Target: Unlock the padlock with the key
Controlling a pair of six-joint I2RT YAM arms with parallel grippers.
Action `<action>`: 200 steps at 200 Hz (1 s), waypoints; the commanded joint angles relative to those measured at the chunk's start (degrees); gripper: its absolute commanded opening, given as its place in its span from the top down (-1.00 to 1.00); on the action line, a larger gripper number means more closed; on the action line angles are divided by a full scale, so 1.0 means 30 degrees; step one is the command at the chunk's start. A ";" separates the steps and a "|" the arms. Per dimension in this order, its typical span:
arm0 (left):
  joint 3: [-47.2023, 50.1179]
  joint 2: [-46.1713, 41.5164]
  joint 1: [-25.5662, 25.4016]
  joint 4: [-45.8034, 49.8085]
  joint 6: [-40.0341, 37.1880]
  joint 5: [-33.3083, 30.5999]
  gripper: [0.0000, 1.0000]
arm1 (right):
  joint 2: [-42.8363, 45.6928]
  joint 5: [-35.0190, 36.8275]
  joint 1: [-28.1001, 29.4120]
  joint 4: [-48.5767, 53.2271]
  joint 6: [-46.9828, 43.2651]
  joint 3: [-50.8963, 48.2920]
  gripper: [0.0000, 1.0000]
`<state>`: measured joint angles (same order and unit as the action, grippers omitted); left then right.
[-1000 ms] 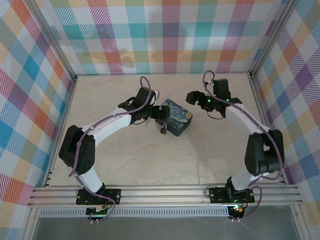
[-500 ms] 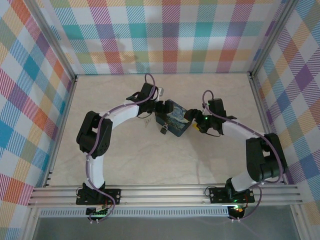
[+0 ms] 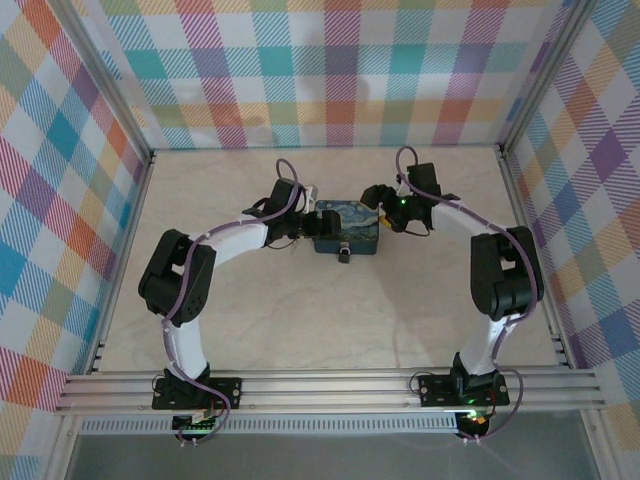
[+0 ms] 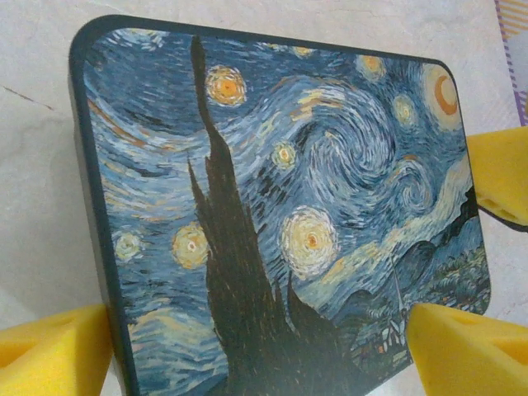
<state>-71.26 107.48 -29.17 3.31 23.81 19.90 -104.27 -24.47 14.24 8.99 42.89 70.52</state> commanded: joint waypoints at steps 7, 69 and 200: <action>-0.0317 -0.1241 0.0275 0.1455 -0.0483 -0.0074 -0.82 | 0.0422 -0.0364 -0.0201 0.2424 -0.1451 0.0571 -0.66; 0.0993 -0.3336 0.1431 0.4785 -0.1019 -0.5106 -0.75 | 0.2816 0.0802 -0.1375 0.4460 -0.3200 -0.0599 -0.68; -0.0163 0.0638 0.0436 0.5082 -0.5378 -0.7329 0.38 | 0.4639 -0.0016 -0.1229 0.3052 -0.2447 -0.3466 -0.56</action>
<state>-68.93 106.63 -27.27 17.91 9.93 -0.14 -92.27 -23.46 10.20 18.98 35.51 60.55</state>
